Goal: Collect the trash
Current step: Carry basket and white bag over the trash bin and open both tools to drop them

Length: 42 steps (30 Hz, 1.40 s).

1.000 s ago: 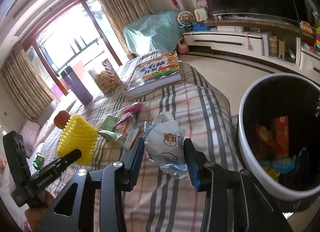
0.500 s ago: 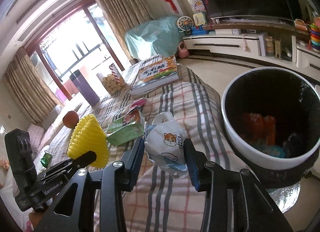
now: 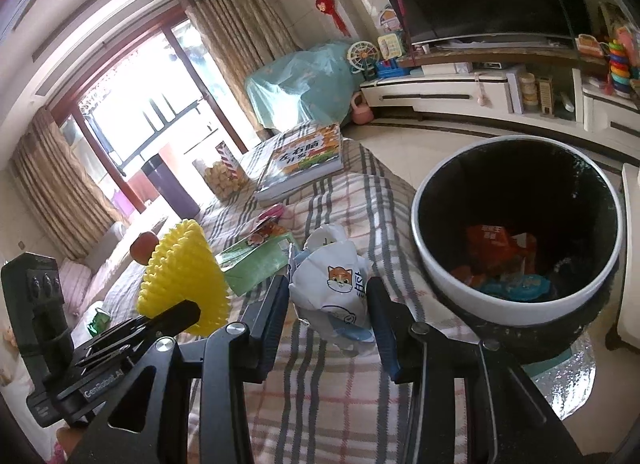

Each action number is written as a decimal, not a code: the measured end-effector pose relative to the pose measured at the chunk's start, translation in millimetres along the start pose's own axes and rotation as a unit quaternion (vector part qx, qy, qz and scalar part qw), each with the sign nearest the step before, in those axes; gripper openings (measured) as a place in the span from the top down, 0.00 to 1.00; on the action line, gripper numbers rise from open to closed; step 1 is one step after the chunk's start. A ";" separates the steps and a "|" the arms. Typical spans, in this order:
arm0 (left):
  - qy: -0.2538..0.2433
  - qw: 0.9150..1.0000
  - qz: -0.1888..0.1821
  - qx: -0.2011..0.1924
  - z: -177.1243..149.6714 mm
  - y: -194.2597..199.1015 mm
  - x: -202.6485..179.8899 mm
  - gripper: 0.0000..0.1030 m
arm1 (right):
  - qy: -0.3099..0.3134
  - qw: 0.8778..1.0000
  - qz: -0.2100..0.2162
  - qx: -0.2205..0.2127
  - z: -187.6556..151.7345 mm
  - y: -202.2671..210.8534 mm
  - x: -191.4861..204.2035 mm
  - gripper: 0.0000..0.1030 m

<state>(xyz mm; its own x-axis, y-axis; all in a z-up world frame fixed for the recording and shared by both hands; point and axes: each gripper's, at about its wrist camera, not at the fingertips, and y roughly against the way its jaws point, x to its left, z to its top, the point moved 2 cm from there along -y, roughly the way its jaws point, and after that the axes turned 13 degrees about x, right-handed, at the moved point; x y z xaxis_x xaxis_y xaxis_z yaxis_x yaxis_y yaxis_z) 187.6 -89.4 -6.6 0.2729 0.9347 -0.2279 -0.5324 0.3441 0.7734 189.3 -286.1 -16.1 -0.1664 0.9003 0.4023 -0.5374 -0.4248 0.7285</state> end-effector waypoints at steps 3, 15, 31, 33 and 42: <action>-0.006 1.000 -0.005 0.002 -0.2 -1.1 -5.8 0.77 | -0.005 1.000 -0.002 -0.004 -0.2 3.9 -4.6 0.60; -0.043 0.998 -0.033 0.012 0.9 -11.2 -49.6 0.77 | -0.028 0.999 -0.012 -0.023 -0.9 24.7 -30.7 0.60; -0.087 0.994 -0.059 0.023 11.1 -30.1 -107.0 0.77 | -0.060 0.997 -0.030 -0.049 -0.7 56.2 -70.3 0.60; -0.091 0.994 -0.059 0.023 12.8 -31.7 -112.5 0.77 | -0.063 0.996 -0.032 -0.052 -0.9 59.2 -73.7 0.60; -0.103 0.992 -0.063 0.028 18.1 -42.8 -130.4 0.77 | -0.075 0.995 -0.040 -0.061 1.0 68.6 -89.0 0.60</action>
<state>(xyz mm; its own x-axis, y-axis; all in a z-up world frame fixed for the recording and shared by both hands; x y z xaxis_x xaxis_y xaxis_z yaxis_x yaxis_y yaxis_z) 189.2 -227.7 0.7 0.4961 0.8440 -0.2038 -0.4394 0.4465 0.7795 168.0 -395.4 -1.4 0.0011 0.9029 0.4298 -0.6413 -0.3291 0.6931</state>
